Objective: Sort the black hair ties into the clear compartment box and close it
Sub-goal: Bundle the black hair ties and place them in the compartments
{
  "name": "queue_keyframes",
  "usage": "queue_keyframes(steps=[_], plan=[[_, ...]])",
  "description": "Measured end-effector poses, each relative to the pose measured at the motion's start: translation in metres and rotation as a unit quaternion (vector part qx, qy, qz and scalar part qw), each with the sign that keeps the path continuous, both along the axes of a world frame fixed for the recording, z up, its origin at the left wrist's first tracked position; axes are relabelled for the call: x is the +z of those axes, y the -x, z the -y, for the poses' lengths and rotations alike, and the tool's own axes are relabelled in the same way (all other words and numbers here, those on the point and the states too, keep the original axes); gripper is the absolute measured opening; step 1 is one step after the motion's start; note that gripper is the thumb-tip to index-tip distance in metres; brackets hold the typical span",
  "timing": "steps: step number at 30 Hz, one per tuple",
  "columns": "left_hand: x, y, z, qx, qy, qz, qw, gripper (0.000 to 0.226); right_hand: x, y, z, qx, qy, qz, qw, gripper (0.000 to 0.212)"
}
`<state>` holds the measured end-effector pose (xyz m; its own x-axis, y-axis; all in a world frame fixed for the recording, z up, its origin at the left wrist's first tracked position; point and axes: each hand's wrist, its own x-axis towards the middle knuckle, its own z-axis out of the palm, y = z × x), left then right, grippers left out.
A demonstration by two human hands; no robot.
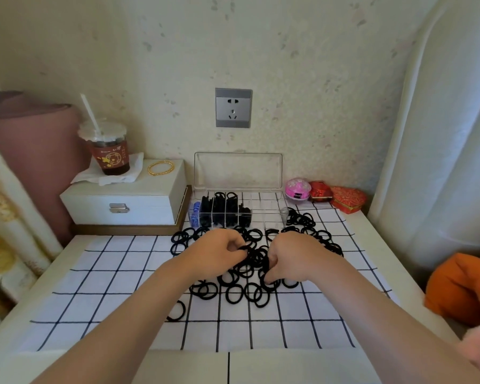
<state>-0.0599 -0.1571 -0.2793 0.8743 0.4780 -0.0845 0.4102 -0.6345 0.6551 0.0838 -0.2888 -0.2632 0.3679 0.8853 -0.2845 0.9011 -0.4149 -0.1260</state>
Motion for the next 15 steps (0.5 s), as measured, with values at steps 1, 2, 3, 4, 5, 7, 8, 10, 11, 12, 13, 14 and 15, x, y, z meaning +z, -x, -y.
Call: queue_keyframes(steps=[1, 2, 3, 4, 5, 7, 8, 10, 11, 12, 13, 14, 15], plan=[[0.001, 0.001, -0.001, 0.009, 0.009, 0.005, 1.000, 0.006, -0.002, 0.001, -0.002, 0.002, -0.013, -0.015, 1.000, 0.021], [0.001, 0.001, -0.001, 0.022, 0.021, 0.011, 0.999, 0.007, -0.006, 0.001, -0.004, 0.005, -0.028, -0.027, 0.999, 0.014], [0.001, 0.001, -0.002, 0.039, 0.031, 0.016, 0.999, 0.008, -0.008, 0.000, -0.006, 0.008, -0.039, -0.034, 0.999, 0.010], [0.001, 0.001, -0.003, 0.057, 0.039, 0.021, 0.997, 0.009, -0.010, -0.001, -0.006, 0.011, -0.049, -0.037, 0.998, 0.010], [0.002, 0.001, -0.004, 0.076, 0.042, 0.028, 0.996, 0.009, -0.009, -0.004, -0.007, 0.011, -0.064, -0.039, 0.997, 0.011], [0.004, 0.001, -0.005, 0.116, 0.049, 0.046, 0.991, 0.009, -0.004, -0.009, -0.006, -0.008, -0.113, -0.083, 0.990, 0.009], [0.005, 0.001, -0.006, 0.137, 0.055, 0.054, 0.988, 0.009, 0.001, -0.010, -0.006, -0.030, -0.141, -0.128, 0.981, 0.007], [0.007, 0.000, -0.007, 0.169, 0.062, 0.058, 0.982, 0.009, 0.009, -0.009, -0.006, -0.079, -0.185, -0.242, 0.949, 0.006], [0.006, 0.000, -0.007, 0.178, 0.072, 0.059, 0.980, 0.009, 0.013, -0.007, -0.006, -0.101, -0.204, -0.297, 0.927, 0.008], [0.005, -0.001, -0.008, 0.183, 0.094, 0.062, 0.977, 0.008, 0.015, -0.005, -0.007, -0.119, -0.219, -0.347, 0.904, 0.009], [0.003, -0.002, -0.008, 0.183, 0.126, 0.066, 0.973, 0.007, 0.018, -0.002, -0.008, -0.131, -0.229, -0.389, 0.882, 0.010], [0.002, -0.004, -0.007, 0.182, 0.161, 0.071, 0.967, 0.006, 0.020, 0.000, -0.009, -0.136, -0.233, -0.428, 0.862, 0.011], [0.003, -0.005, -0.006, 0.178, 0.198, 0.076, 0.961, 0.006, 0.021, 0.001, -0.010, -0.136, -0.232, -0.465, 0.843, 0.012]])
